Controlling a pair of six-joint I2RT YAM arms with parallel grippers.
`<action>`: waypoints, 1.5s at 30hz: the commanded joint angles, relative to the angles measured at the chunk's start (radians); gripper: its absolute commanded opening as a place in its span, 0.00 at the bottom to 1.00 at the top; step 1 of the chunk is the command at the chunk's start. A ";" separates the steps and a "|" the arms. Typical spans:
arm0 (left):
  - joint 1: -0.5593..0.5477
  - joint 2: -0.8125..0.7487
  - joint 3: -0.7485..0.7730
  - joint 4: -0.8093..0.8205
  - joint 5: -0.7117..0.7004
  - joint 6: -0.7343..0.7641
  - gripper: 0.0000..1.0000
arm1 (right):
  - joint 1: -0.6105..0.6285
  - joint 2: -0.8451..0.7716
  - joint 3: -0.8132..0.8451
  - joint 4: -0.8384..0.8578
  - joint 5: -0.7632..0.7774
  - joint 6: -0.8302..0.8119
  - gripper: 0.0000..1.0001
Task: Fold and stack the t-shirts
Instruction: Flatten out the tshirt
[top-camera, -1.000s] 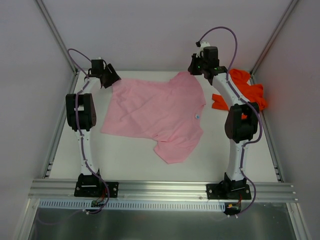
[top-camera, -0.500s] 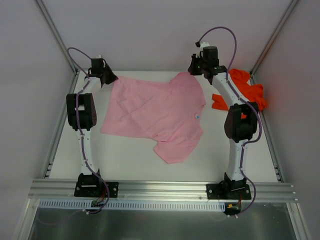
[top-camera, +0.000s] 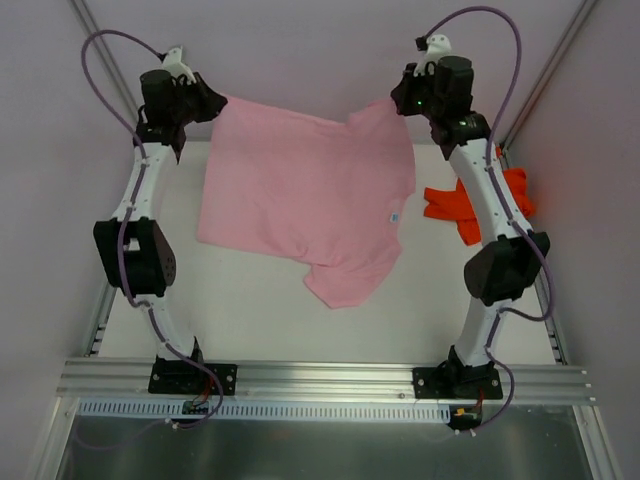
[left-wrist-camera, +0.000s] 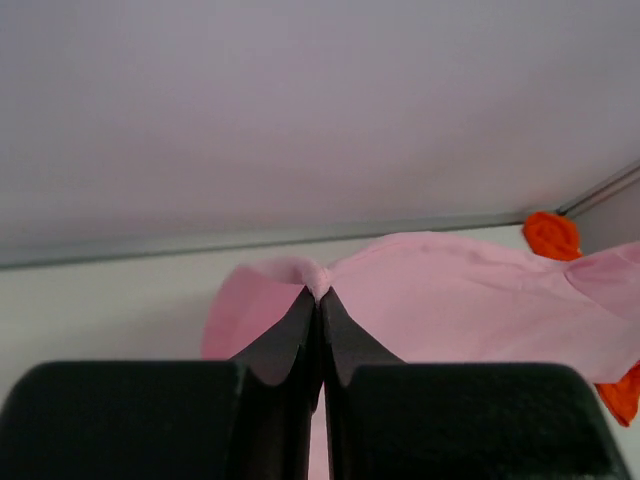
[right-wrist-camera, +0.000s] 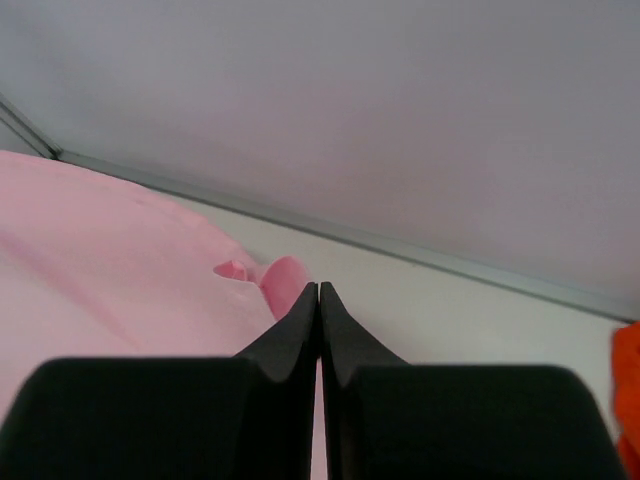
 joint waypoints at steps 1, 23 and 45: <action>0.008 -0.228 -0.060 0.095 0.093 0.091 0.00 | 0.004 -0.265 -0.019 0.088 0.007 -0.062 0.01; 0.006 -0.800 -0.342 0.149 -0.085 -0.064 0.00 | 0.004 -0.486 -0.022 -0.034 0.290 0.048 0.01; 0.006 -0.888 -0.392 0.207 -0.332 0.048 0.00 | 0.016 -0.523 0.062 0.024 0.337 -0.019 0.01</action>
